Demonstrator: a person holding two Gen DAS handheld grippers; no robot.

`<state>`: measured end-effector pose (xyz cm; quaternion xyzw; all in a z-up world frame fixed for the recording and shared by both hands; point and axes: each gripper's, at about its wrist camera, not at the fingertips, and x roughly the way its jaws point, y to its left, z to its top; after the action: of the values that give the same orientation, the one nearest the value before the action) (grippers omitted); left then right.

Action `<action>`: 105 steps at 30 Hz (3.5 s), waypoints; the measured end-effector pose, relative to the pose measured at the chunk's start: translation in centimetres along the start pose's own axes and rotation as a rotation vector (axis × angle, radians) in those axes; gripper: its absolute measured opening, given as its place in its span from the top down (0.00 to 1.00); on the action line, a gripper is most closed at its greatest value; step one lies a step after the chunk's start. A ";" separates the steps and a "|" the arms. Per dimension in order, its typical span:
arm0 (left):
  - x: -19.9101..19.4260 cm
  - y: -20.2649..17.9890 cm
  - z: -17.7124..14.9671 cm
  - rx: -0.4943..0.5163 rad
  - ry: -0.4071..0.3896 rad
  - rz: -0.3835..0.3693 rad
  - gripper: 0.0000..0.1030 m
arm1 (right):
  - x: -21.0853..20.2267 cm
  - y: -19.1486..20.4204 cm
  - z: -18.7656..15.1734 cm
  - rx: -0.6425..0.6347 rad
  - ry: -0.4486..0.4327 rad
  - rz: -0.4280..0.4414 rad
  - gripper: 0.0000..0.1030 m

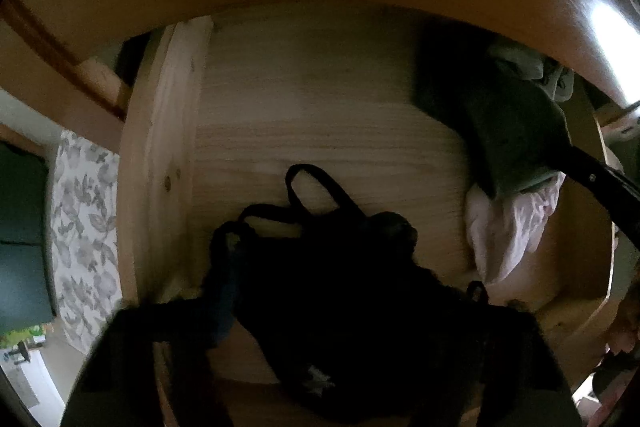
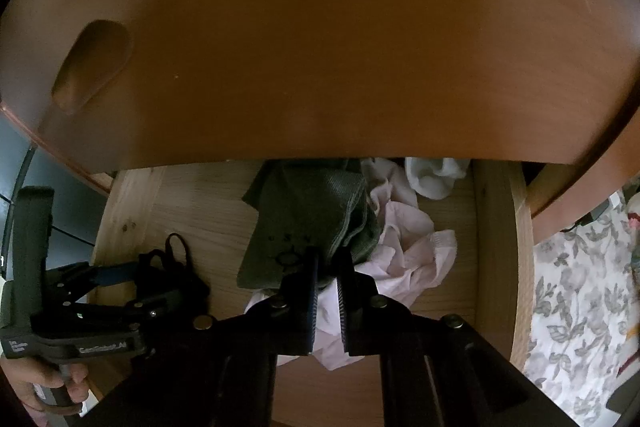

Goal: Take underwear out of drawer
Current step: 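Grasp the black bra with the left tool while the right tool grasps the grey sock, then lift the black bra and grey sock up out of the drawer with both tools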

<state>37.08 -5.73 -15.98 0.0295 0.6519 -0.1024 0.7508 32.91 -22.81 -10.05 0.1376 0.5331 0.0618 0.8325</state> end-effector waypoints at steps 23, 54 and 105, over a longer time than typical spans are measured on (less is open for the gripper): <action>-2.2 0.0 -2.1 0.043 -0.192 -0.080 0.93 | -3.1 -1.1 -0.7 0.062 -0.122 0.152 0.94; -20.7 1.1 -7.5 0.003 -0.537 -0.154 0.93 | -23.6 2.7 -2.4 0.011 -0.372 0.335 0.94; -44.9 -5.5 -36.5 0.321 -0.899 -0.245 0.93 | -59.0 11.6 -25.4 -0.396 -0.846 0.329 0.95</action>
<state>-5.24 0.55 23.29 0.0207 0.2378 -0.2917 0.9263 -14.59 -22.33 34.67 0.0724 0.0974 0.2313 0.9653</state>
